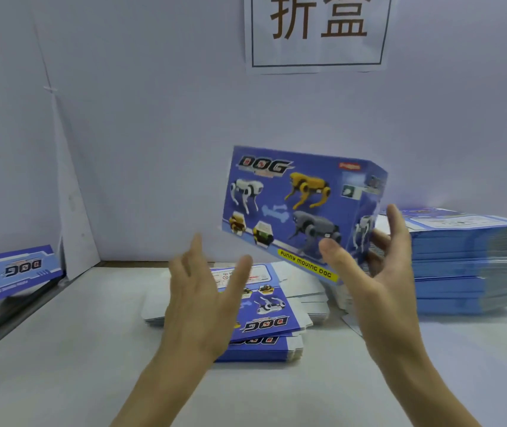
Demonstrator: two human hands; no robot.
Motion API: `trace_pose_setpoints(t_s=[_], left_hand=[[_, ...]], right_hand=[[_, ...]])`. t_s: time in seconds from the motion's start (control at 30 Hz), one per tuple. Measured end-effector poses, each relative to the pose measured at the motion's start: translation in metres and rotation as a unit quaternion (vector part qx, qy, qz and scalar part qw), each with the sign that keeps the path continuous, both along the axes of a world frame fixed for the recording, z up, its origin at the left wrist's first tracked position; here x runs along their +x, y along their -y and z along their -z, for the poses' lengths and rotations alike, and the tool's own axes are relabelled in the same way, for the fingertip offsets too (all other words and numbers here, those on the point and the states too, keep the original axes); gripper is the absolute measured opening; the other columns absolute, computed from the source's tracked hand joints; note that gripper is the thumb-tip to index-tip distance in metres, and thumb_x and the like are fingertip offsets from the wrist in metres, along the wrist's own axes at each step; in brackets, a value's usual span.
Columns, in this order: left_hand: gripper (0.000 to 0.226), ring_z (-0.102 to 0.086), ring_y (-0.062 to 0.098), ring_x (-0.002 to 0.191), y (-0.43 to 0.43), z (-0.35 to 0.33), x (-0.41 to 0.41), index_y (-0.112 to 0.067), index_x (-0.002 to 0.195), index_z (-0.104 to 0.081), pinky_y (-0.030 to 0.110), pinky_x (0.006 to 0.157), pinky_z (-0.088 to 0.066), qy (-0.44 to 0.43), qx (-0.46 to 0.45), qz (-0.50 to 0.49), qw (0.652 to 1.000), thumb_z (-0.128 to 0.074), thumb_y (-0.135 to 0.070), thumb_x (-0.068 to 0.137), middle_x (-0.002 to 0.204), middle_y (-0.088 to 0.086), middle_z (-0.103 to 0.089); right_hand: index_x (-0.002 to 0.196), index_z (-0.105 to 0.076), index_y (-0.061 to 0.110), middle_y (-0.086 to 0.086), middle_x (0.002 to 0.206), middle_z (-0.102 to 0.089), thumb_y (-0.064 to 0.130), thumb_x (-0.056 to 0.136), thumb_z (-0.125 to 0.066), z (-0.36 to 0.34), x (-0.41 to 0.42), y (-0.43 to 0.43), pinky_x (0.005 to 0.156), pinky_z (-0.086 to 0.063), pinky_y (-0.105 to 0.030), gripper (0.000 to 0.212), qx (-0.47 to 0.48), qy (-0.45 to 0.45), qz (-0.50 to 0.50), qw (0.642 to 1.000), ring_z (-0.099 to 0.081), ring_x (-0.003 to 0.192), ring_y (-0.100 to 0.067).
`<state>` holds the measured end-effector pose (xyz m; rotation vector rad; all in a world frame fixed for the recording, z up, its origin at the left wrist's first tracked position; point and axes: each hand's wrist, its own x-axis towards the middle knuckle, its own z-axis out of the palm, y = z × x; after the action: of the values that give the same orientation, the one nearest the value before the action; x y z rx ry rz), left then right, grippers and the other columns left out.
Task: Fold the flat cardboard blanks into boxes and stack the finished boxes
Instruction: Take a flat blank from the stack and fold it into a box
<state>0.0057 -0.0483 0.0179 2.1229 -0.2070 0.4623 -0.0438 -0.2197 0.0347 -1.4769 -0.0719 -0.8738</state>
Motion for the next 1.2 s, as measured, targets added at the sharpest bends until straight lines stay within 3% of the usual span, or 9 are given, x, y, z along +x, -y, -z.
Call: trace_pose_setpoints(t_s=[0.1, 0.23, 0.4, 0.47, 0.53, 0.63, 0.83, 1.07, 1.2], left_hand=[[0.134, -0.051, 0.018, 0.127, -0.010, -0.007, 0.008, -0.033, 0.147, -0.030, 0.042, 0.109, -0.032, -0.182, -0.182, 0.181, 0.949, -0.051, -0.098, 0.032, 0.144, -0.006, -0.047], [0.087, -0.056, 0.029, 0.123, -0.013, -0.009, 0.009, -0.020, 0.134, -0.052, 0.059, 0.109, -0.033, -0.122, -0.395, 0.260, 0.873, -0.072, -0.058, 0.059, 0.127, 0.003, -0.065], [0.068, -0.070, 0.020, 0.099, -0.022, -0.009, 0.012, -0.014, 0.122, -0.054, 0.036, 0.085, -0.056, 0.033, -0.280, 0.202, 0.938, -0.080, -0.036, 0.064, 0.106, -0.001, -0.073], [0.066, -0.071, 0.007, 0.083, -0.026, -0.006, 0.016, -0.015, 0.111, -0.055, 0.015, 0.069, -0.053, 0.076, -0.218, 0.171, 0.958, -0.091, -0.029, 0.058, 0.094, -0.005, -0.073], [0.063, -0.068, 0.000, 0.073, -0.027, -0.004, 0.018, -0.021, 0.109, -0.055, 0.007, 0.061, -0.048, 0.091, -0.179, 0.167, 0.965, -0.089, -0.020, 0.056, 0.087, -0.011, -0.069], [0.080, -0.061, 0.000, 0.099, -0.024, 0.000, 0.018, -0.022, 0.136, -0.048, 0.015, 0.083, -0.051, 0.096, -0.106, 0.183, 0.973, -0.081, -0.020, 0.063, 0.107, -0.023, -0.054], [0.073, -0.057, 0.005, 0.119, -0.035, -0.013, 0.011, -0.042, 0.135, -0.050, 0.040, 0.104, -0.045, -0.113, -0.157, 0.271, 0.943, -0.062, -0.067, 0.068, 0.130, -0.016, -0.060], [0.057, -0.069, 0.004, 0.078, -0.023, -0.021, 0.007, -0.027, 0.094, -0.064, 0.021, 0.060, -0.053, -0.143, -0.202, 0.134, 0.960, -0.050, -0.070, 0.059, 0.079, -0.016, -0.074], [0.064, -0.069, 0.017, 0.088, -0.029, -0.022, 0.011, -0.016, 0.101, -0.063, 0.036, 0.077, -0.058, -0.144, -0.215, 0.132, 0.957, -0.059, -0.063, 0.057, 0.091, 0.000, -0.074]], right_hand=[[0.145, -0.016, 0.051, 0.013, 0.120, -0.058, 0.035, 0.060, -0.079, 0.003, 0.004, 0.002, 0.091, -0.051, -0.030, 0.107, 0.023, -0.038, -0.125, 0.991, -0.067, 0.105, -0.006], [0.137, -0.033, 0.045, 0.006, 0.115, -0.068, 0.022, 0.058, -0.082, 0.012, 0.009, -0.004, 0.076, -0.058, -0.025, 0.095, -0.067, -0.104, -0.230, 0.965, -0.070, 0.100, -0.014], [0.133, -0.031, 0.048, 0.017, 0.114, -0.066, 0.030, 0.061, -0.071, 0.009, 0.010, 0.003, 0.066, -0.052, -0.010, 0.084, -0.036, -0.152, -0.201, 0.967, -0.066, 0.092, 0.008], [0.147, -0.022, 0.044, 0.014, 0.129, -0.052, 0.041, 0.064, -0.067, 0.005, 0.009, 0.011, 0.076, -0.048, -0.011, 0.095, -0.053, -0.130, -0.113, 0.984, -0.057, 0.104, 0.011], [0.142, -0.041, 0.039, 0.013, 0.130, -0.057, 0.046, 0.073, -0.060, 0.001, 0.006, 0.018, 0.089, -0.047, -0.019, 0.072, -0.070, -0.089, -0.078, 0.990, -0.057, 0.114, 0.002], [0.117, -0.063, 0.022, 0.004, 0.113, -0.071, 0.050, 0.084, -0.051, -0.003, 0.002, 0.019, 0.092, -0.053, -0.035, 0.045, -0.083, -0.097, -0.128, 0.984, -0.066, 0.108, -0.013], [0.108, -0.057, -0.007, -0.021, 0.101, -0.070, 0.066, 0.074, -0.048, -0.005, 0.003, 0.016, 0.087, -0.055, -0.046, 0.080, -0.078, -0.156, -0.089, 0.981, -0.068, 0.093, -0.031], [0.102, -0.068, 0.012, -0.003, 0.093, -0.075, 0.067, 0.073, -0.054, 0.001, 0.008, 0.021, 0.091, -0.054, -0.049, 0.064, -0.097, -0.235, -0.101, 0.962, -0.073, 0.086, -0.022], [0.096, -0.071, 0.014, -0.001, 0.081, -0.074, 0.047, 0.092, -0.053, 0.002, 0.014, 0.027, 0.094, -0.053, -0.050, 0.038, -0.025, -0.260, -0.124, 0.957, -0.073, 0.078, -0.023]])
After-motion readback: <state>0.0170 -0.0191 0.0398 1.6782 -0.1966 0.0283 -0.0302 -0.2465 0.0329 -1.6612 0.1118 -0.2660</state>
